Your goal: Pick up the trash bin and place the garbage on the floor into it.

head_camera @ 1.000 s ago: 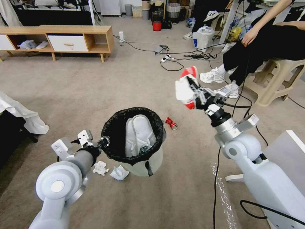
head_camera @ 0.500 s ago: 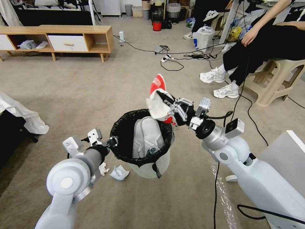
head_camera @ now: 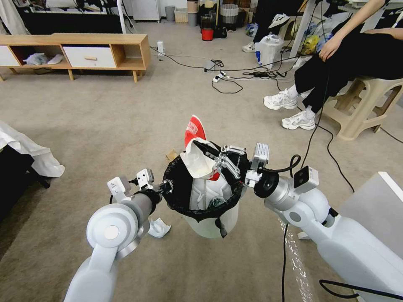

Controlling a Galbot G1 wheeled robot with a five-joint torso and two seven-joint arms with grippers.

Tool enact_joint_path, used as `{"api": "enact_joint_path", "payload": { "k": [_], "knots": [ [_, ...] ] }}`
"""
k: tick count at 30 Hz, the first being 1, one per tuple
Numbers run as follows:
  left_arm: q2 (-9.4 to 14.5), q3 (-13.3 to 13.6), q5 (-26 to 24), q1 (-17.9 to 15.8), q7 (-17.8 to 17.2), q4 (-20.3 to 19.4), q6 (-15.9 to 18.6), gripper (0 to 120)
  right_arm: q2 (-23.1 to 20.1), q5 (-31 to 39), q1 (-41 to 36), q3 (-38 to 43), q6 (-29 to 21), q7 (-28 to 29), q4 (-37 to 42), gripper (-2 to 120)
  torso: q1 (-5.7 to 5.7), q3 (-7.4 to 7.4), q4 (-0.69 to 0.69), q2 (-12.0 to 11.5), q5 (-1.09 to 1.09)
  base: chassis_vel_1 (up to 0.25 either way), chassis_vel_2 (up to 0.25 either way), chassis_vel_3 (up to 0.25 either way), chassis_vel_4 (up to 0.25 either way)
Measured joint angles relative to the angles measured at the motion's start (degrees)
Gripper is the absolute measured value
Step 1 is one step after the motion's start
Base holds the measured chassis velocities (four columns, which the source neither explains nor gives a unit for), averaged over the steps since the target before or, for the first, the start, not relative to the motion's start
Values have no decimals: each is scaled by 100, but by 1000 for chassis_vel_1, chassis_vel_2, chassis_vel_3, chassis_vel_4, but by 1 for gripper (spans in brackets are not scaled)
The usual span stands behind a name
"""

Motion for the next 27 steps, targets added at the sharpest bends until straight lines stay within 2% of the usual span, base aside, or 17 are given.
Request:
{"api": "enact_joint_path", "payload": {
  "k": [14, 24, 27],
  "knots": [
    [63, -162, 79, 104, 122, -133, -9, 4, 142, -72, 8, -590, 31, 109, -715, 0, 0, 0, 1, 0, -1, 0, 0, 0, 0],
    [71, -213, 107, 141, 149, -179, -13, 4, 196, -122, -30, -619, 53, 265, -818, 0, 0, 0, 0, 0, -1, 0, 0, 0, 0],
    [64, -213, 128, 151, 156, -183, -16, 4, 221, -159, -50, -595, 57, 325, -817, 5, 0, 0, 0, 0, -1, 0, 0, 0, 0]
  ]
}}
